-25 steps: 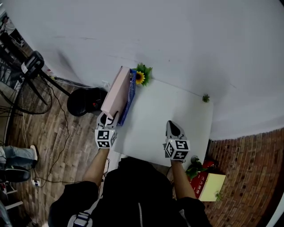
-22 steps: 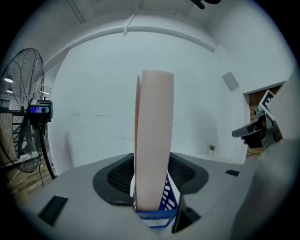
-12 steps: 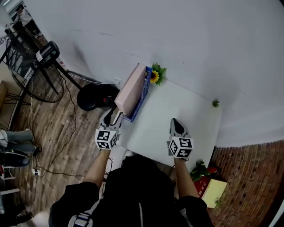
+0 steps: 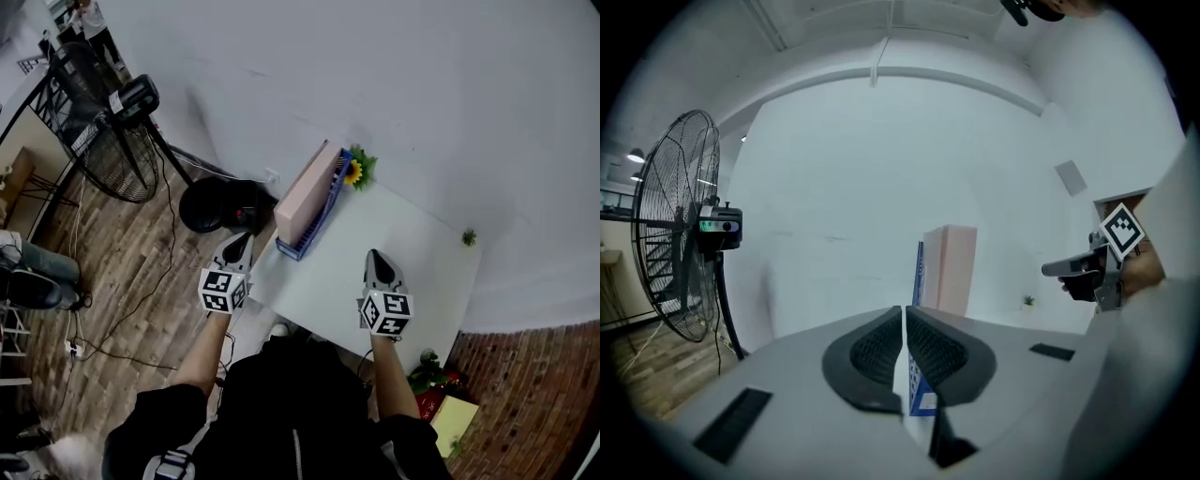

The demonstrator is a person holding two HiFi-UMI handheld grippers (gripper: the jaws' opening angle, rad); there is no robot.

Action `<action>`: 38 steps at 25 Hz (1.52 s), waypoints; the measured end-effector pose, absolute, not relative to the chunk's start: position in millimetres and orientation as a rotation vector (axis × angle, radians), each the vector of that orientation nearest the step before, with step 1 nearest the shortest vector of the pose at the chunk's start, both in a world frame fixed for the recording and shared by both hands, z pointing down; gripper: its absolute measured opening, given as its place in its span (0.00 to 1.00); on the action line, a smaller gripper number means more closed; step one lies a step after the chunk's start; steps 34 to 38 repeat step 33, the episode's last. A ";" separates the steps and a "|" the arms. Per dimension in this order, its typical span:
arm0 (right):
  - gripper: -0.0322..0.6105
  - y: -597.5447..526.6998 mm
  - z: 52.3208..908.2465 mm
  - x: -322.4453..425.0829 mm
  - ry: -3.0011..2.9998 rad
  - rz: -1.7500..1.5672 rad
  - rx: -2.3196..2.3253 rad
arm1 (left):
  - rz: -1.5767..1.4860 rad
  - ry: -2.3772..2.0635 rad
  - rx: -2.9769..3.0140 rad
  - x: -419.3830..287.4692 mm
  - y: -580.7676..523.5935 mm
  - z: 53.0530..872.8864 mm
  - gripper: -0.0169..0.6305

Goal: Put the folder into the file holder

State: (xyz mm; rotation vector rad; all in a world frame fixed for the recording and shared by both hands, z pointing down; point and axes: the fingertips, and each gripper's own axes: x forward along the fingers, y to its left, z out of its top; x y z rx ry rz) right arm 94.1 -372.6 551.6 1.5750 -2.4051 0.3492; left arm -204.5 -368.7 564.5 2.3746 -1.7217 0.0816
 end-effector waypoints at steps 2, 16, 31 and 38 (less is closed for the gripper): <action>0.06 -374.0 545.2 89.4 -2.423 0.333 1.577 | 0.083 -1.727 2.377 -209.5 -372.0 558.2 0.08; 0.06 -376.1 534.6 87.1 -2.418 0.294 1.631 | 0.083 -1.674 2.453 -213.4 -390.7 540.2 0.07; 0.06 -381.7 536.8 84.7 -2.392 0.288 1.652 | 0.072 -1.639 2.473 -211.0 -403.8 540.6 0.07; 0.06 -382.5 538.1 83.3 -2.391 0.289 1.649 | 0.073 -1.634 2.474 -209.8 -404.8 542.1 0.07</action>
